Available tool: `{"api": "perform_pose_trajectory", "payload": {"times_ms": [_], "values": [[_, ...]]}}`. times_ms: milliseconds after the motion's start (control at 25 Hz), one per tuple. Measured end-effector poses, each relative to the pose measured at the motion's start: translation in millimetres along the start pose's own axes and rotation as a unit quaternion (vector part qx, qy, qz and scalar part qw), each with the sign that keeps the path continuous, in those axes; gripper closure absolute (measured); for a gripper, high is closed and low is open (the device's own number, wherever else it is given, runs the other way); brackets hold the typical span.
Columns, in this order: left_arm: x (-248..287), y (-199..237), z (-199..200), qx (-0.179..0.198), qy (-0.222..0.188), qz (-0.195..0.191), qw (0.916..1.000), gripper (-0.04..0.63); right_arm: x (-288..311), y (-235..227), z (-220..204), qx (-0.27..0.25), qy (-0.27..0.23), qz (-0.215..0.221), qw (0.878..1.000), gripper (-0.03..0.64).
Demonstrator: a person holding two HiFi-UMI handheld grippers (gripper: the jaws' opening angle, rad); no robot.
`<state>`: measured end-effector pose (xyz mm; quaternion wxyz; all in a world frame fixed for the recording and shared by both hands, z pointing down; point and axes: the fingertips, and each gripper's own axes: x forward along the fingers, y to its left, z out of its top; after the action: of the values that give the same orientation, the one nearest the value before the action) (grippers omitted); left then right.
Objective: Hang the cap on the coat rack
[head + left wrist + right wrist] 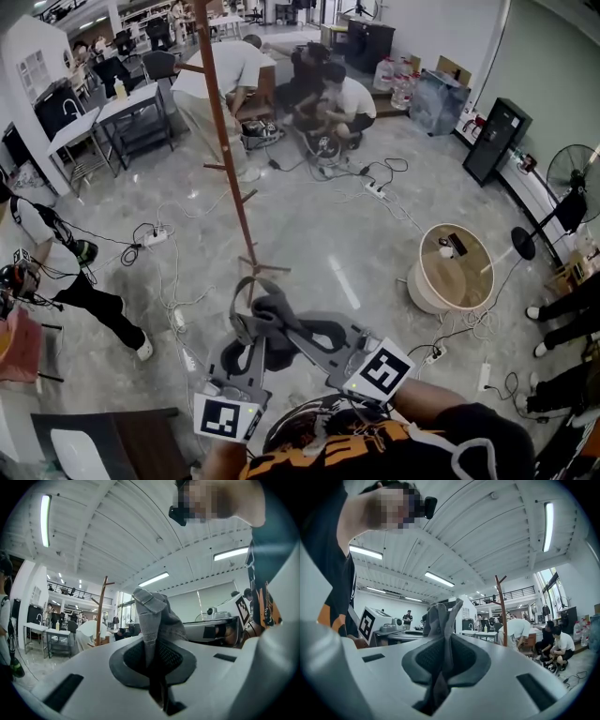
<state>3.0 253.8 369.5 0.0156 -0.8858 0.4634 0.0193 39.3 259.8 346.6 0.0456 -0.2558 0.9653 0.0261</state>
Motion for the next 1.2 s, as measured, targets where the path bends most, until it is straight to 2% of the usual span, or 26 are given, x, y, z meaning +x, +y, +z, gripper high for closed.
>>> {"api": "perform_pose_trajectory", "payload": {"times_ms": [240,480,600,720,880,1200], "values": [[-13,16,-7,0.0,0.0,-0.009,1.0,0.565,17,13,-9,0.0,0.004,-0.007,1.0,0.577],[0,33,-14,-0.005,0.009,-0.014,0.9998,0.565,31,-1,-13,0.002,0.012,-0.01,1.0,0.577],[20,40,-14,-0.015,-0.002,-0.012,0.9998,0.565,38,-23,-22,0.008,0.013,-0.011,1.0,0.577],[43,56,-14,-0.013,0.003,-0.002,0.9999,0.565,49,-50,-32,-0.001,0.018,0.003,1.0,0.577],[82,72,-7,-0.002,0.005,0.011,0.9999,0.565,65,-90,-16,0.01,-0.015,0.013,1.0,0.577],[160,101,9,0.011,0.004,0.038,0.9992,0.566,90,-170,0,0.005,-0.027,0.047,0.999,0.577]]}}
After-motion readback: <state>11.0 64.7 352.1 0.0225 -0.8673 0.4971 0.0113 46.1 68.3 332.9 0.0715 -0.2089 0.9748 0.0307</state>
